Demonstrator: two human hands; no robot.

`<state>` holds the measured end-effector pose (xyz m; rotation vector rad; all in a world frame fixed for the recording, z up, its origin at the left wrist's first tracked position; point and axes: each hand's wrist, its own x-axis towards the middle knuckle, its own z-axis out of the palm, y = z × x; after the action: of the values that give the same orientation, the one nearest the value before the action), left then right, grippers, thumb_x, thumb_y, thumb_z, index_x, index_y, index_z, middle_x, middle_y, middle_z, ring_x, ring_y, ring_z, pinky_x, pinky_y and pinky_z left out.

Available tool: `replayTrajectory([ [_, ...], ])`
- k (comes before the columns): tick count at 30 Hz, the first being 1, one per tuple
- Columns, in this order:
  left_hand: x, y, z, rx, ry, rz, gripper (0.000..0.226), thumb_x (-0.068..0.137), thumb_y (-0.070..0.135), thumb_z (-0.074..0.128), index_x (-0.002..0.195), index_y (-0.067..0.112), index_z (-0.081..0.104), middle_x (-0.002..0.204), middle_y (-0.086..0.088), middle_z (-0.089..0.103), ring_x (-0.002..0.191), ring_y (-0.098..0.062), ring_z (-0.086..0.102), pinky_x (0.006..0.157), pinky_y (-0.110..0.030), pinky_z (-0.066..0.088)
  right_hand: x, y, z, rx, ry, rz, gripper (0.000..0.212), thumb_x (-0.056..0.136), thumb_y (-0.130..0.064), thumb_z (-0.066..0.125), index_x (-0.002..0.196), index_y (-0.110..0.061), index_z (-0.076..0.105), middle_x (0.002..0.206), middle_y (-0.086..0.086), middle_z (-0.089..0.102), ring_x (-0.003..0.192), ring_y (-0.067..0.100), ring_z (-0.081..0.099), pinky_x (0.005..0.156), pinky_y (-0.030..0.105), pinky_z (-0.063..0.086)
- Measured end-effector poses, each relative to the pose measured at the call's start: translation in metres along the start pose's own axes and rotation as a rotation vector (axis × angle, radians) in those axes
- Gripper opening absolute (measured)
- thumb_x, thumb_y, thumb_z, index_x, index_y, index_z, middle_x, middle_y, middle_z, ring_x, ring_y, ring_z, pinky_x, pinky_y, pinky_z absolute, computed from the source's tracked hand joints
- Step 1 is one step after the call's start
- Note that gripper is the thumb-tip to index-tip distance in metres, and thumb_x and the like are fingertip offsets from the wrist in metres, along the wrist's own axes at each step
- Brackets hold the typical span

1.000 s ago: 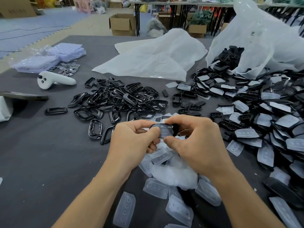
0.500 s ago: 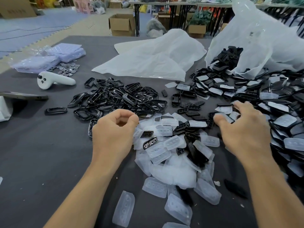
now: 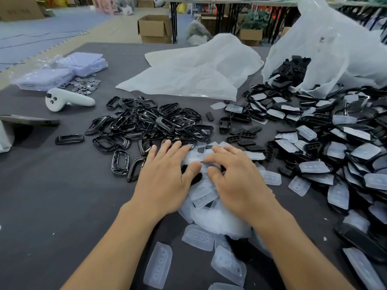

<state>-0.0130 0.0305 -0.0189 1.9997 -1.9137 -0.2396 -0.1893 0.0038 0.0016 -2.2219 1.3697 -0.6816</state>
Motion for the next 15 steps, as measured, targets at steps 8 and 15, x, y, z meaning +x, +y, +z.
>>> replayTrajectory([
  [8, -0.003, -0.002, -0.012, 0.072, 0.301, -0.142, 0.026, 0.091, 0.023, 0.053, 0.103, 0.023, 0.076, 0.103, 0.003, 0.070, 0.100, -0.025, 0.061, 0.104, -0.036, 0.032, 0.001, 0.011, -0.013, 0.214, 0.162, 0.180, 0.029, 0.103, -0.023, 0.051, 0.116, -0.034, 0.075, 0.101, -0.022, 0.070, 0.097, -0.001, 0.058, 0.078, 0.008, 0.040],
  [15, -0.002, -0.007, -0.013, -0.047, 0.341, -0.196, 0.012, 0.092, 0.022, 0.068, 0.098, 0.026, 0.077, 0.100, 0.008, 0.069, 0.084, -0.017, 0.057, 0.096, -0.039, 0.039, 0.002, 0.018, -0.019, 0.162, 0.264, 0.304, 0.047, 0.087, -0.001, 0.049, 0.078, -0.042, 0.070, 0.082, -0.006, 0.067, 0.059, 0.016, 0.050, 0.060, 0.030, 0.042],
])
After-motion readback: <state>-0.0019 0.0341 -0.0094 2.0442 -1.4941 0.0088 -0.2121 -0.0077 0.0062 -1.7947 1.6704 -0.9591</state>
